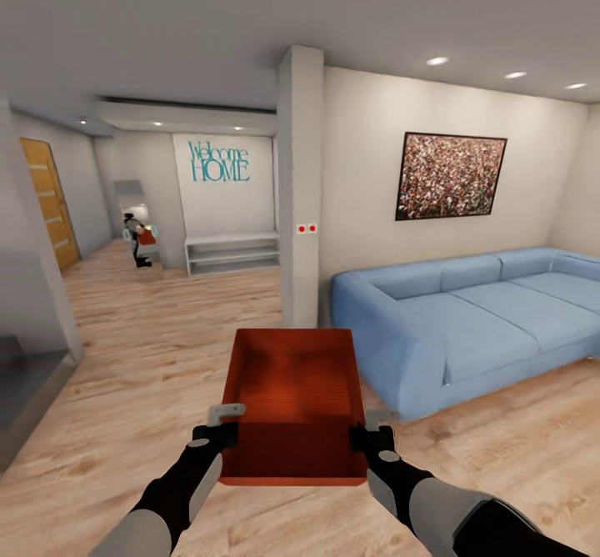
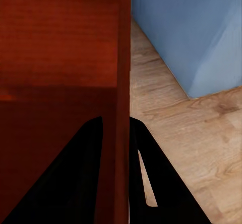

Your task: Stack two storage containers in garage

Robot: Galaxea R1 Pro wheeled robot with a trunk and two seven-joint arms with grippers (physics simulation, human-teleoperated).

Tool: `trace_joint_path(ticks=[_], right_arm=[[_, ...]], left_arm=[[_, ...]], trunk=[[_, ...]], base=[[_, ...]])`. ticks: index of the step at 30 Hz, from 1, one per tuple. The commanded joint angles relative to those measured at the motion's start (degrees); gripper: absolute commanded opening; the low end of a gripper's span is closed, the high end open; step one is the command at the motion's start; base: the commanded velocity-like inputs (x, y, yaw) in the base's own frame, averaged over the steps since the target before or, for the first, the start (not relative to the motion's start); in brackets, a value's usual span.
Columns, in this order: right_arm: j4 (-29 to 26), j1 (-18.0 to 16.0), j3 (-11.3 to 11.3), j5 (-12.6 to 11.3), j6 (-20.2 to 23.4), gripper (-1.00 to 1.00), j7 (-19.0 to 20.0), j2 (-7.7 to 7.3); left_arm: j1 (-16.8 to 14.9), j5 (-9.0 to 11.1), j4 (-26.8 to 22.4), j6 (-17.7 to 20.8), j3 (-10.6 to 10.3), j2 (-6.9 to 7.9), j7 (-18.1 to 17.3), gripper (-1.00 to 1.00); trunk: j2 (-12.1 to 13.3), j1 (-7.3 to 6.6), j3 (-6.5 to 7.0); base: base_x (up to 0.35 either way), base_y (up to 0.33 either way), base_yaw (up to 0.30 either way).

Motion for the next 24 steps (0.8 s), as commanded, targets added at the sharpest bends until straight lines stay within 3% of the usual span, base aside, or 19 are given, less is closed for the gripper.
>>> trace_joint_path(ticks=[1,24], right_arm=[[-0.01,-0.04,-1.06,-0.71,-0.30,-1.00,-0.21,-0.26],[-0.01,-0.04,-1.06,-0.69,-0.30,-1.00,-0.21,-0.26]], left_arm=[[-0.06,-0.25,-0.13,0.43,2.00,0.51,0.95,-1.00],[-0.06,-0.25,-0.13,0.43,2.00,0.51,0.95,-1.00]], trunk=[[-0.10,0.02,-0.10],[-0.10,0.02,-0.10]], base=[[0.000,0.000,0.274],[0.000,0.000,0.274]])
